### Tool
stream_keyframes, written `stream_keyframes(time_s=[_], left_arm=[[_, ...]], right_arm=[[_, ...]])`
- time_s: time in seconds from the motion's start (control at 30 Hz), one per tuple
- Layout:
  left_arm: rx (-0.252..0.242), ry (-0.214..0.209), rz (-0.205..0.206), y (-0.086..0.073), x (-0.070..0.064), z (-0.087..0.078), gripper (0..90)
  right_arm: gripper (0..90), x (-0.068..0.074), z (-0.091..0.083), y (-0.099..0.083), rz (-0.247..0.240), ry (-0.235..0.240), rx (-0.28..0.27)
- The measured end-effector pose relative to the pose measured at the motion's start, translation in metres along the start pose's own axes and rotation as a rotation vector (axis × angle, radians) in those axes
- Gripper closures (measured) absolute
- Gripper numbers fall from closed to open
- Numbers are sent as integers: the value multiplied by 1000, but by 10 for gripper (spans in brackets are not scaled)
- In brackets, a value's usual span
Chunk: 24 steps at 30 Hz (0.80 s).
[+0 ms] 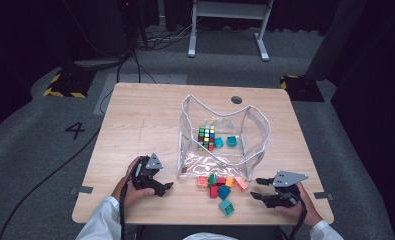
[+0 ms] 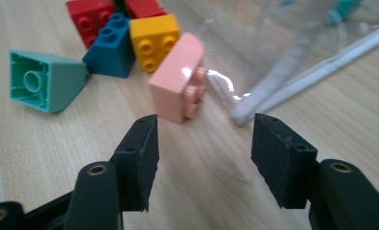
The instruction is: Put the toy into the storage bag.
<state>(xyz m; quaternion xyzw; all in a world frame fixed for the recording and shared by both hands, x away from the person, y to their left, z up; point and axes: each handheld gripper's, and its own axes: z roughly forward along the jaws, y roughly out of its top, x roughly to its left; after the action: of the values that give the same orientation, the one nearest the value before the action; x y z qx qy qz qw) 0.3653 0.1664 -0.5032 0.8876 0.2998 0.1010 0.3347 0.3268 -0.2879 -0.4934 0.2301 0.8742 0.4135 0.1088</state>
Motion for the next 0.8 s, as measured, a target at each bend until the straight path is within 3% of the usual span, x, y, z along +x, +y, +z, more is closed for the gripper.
stream_keyframes(time_s=[0.1, 0.57, 0.7, 0.8], left_arm=[[1, 0, 0, 0, 0, 0, 8], [0, 0, 0, 0, 0, 0, 8], [0, 0, 0, 0, 0, 0, 8], [0, 0, 1, 0, 0, 0, 8]], right_arm=[[437, 5, 9, 2, -5, 17, -9], [423, 10, 30, 12, 5, -11, 16], [456, 12, 33, 14, 14, -24, 14], [546, 13, 33, 15, 12, -33, 6]])
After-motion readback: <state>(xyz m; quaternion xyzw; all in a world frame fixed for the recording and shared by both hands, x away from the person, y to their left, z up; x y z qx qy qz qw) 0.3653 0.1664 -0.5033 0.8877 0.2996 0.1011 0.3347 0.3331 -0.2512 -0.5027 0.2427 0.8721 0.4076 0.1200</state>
